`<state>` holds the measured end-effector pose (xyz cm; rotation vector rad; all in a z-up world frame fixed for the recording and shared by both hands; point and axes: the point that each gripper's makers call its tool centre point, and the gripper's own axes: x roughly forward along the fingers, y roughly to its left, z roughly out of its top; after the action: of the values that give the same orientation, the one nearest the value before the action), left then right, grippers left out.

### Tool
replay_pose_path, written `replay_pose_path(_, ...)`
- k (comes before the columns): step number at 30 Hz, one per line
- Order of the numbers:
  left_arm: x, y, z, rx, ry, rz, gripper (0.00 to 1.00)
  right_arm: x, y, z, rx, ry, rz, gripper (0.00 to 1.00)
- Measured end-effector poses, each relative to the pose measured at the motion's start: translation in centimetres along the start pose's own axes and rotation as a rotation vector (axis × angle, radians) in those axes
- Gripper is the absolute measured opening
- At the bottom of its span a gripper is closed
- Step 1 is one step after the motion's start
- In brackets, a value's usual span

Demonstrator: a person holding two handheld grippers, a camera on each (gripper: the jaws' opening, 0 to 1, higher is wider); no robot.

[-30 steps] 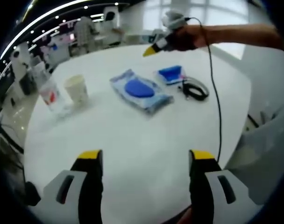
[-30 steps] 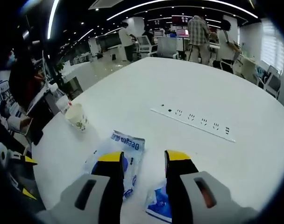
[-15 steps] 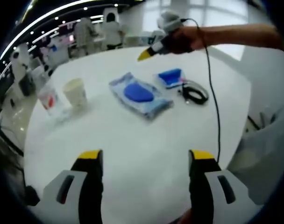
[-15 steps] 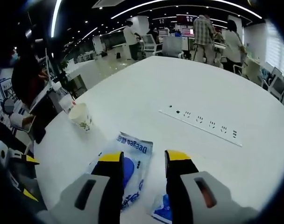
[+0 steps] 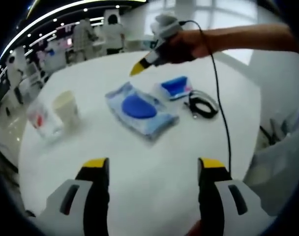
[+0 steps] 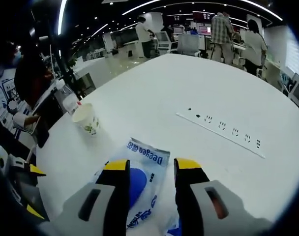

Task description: Arrange the tabletop items into an orderly group along one side of the table until the central work area is clear of visible clutter.

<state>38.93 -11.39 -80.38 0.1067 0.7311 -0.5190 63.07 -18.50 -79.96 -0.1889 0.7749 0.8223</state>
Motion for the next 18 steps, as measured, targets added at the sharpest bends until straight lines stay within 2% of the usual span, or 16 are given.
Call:
replay_pose_path(5, 1.8, -0.3, 1.2, 0.041, -0.005, -0.02, 0.68, 1.4, -0.4, -0.2, -0.012, 0.02, 0.013, 0.39)
replay_pose_path(9, 3.5, -0.3, 2.2, 0.038, -0.024, -0.028, 0.64, 1.9, -0.8, -0.2, -0.025, 0.023, 0.015, 0.4)
replay_pose_path(16, 5.9, -0.3, 3.0, 0.07, -0.031, -0.029, 0.57, 3.2, -1.0, -1.2, -0.024, 0.05, 0.029, 0.42)
replay_pose_path(18, 6.5, -0.2, 3.0, 0.061, -0.028, -0.03, 0.56, 3.4, -1.0, -0.9, 0.052, 0.016, 0.027, 0.42)
